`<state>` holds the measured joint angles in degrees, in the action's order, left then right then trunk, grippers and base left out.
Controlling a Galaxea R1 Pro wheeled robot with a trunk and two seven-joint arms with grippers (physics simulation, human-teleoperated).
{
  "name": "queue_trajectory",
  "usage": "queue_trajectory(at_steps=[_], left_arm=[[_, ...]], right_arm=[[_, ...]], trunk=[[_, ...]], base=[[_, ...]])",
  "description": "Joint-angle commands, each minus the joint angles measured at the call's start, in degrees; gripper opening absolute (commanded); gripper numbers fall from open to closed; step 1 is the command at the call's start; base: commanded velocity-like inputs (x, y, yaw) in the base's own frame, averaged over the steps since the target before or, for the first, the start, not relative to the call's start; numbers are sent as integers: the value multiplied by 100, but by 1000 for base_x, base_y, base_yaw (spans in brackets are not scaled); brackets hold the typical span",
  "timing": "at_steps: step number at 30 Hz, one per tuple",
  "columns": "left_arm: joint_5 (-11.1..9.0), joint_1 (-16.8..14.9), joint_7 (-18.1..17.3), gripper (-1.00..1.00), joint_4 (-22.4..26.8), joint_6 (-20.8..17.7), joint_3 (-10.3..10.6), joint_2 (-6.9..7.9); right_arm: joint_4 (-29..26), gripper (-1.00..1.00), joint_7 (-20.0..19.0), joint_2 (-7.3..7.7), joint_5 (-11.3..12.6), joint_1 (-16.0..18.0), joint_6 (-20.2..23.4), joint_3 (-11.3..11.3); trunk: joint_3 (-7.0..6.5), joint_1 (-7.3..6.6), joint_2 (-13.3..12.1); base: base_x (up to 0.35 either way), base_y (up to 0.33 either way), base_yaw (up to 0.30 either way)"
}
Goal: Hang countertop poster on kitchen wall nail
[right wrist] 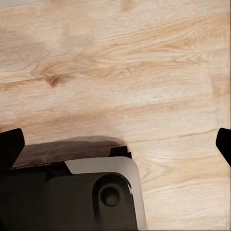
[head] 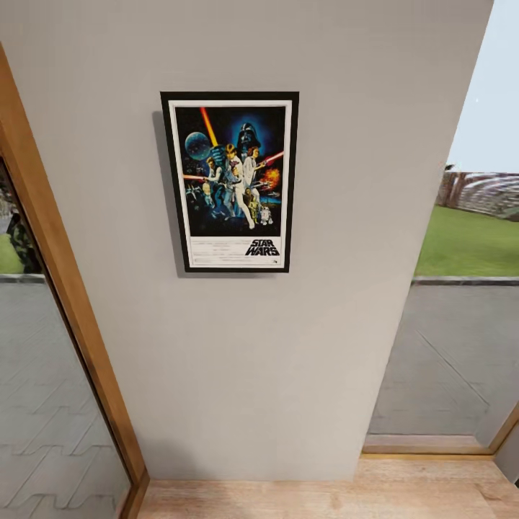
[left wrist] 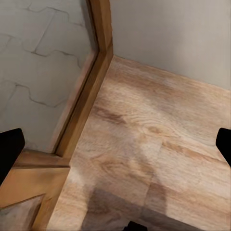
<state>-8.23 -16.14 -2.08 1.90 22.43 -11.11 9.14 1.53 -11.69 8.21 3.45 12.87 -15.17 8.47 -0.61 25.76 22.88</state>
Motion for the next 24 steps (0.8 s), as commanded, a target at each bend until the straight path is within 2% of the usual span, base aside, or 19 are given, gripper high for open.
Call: queue_trajectory(at_steps=[1, 24], left_arm=[[-49, -3, -11, 100, -7, 16, 3, 0], [-47, -2, 24, 100, -5, 17, 3, 9]], right_arm=[[16, 100, -16, 1, 38, 5, -24, 36], [15, 100, 97, -13, 42, 5, -25, 40]], trunk=[[2, 2, 4], [2, 2, 4]], base=[[0, 0, 0], [0, 0, 0]])
